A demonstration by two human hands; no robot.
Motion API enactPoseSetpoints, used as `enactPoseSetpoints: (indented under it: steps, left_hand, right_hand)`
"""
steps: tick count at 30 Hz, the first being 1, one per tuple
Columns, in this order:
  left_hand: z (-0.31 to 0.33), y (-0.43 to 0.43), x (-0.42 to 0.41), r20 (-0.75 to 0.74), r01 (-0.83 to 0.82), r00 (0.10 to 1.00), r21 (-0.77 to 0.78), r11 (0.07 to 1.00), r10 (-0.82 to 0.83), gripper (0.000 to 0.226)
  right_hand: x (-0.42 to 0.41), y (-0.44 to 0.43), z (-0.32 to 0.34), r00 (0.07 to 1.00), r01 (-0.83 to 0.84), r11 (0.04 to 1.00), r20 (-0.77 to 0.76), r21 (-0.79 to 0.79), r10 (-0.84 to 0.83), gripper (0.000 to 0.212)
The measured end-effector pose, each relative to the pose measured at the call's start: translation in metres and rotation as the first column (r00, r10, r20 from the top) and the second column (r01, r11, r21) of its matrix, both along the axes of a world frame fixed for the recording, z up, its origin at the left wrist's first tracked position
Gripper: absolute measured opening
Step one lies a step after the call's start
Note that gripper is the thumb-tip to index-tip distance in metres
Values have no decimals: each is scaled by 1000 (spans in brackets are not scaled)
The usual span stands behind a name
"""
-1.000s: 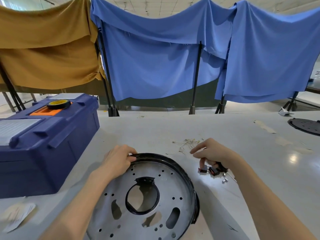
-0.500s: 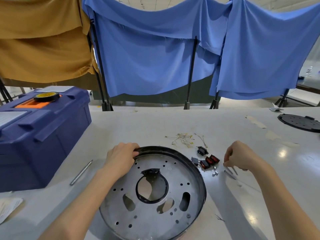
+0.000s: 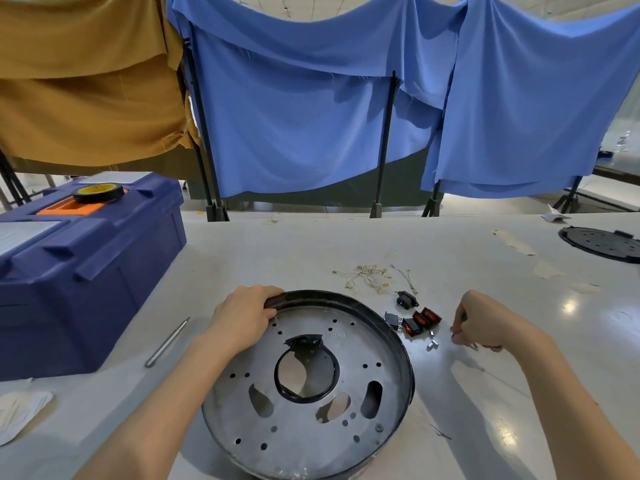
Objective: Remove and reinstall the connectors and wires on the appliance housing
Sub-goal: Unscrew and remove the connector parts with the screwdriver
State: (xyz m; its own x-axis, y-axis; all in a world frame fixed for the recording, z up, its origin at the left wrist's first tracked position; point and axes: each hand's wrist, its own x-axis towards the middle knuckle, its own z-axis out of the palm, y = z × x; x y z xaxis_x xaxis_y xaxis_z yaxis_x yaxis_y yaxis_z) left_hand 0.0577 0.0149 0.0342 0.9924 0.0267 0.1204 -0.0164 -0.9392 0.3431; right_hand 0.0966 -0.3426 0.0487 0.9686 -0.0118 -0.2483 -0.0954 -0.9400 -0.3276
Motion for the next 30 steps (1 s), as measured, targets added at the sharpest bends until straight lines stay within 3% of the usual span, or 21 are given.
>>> enactPoseSetpoints:
  steps: [4, 7, 9, 11, 12, 15, 22, 26, 30]
  left_hand:
    - [5, -5, -1, -6, -26, 1000, 52, 998, 27, 43]
    - [15, -19, -3, 151, -5, 988, 166, 986, -20, 47]
    - [24, -35, -8, 249, 146, 960, -44, 988, -131, 42]
    - [35, -55, -14, 233, 295, 950, -435, 851, -210, 32]
    - [39, -64, -16, 223, 332, 943, -551, 765, -248, 25]
    - [43, -79, -19, 224, 353, 935, -652, 671, -274, 11]
    - [45, -78, -18, 118, 175, 984, -762, 624, -131, 15]
    - [44, -83, -16, 121, 128, 991, -717, 685, -58, 15]
    - [39, -79, -12, 174, 93, 985, -583, 807, 12, 9]
  right_hand:
    - [-15, 13, 31, 982, -134, 950, 166, 282, 89, 14]
    - [-30, 37, 47, 943, -288, 793, 301, 536, 140, 10]
    - [-37, 56, 50, 925, -372, 678, 313, 634, 214, 9]
    - [-39, 74, 49, 905, -424, 616, 327, 664, 270, 9]
    - [-40, 83, 47, 897, -442, 604, 349, 663, 273, 9]
    - [-39, 102, 43, 871, -475, 601, 439, 643, 218, 12]
    - [-29, 112, 30, 864, -423, 596, 503, 682, 37, 22]
    - [-24, 115, 22, 851, -438, 606, 524, 665, 39, 21]
    - [-13, 109, 12, 831, -332, 809, 556, 486, 7, 17]
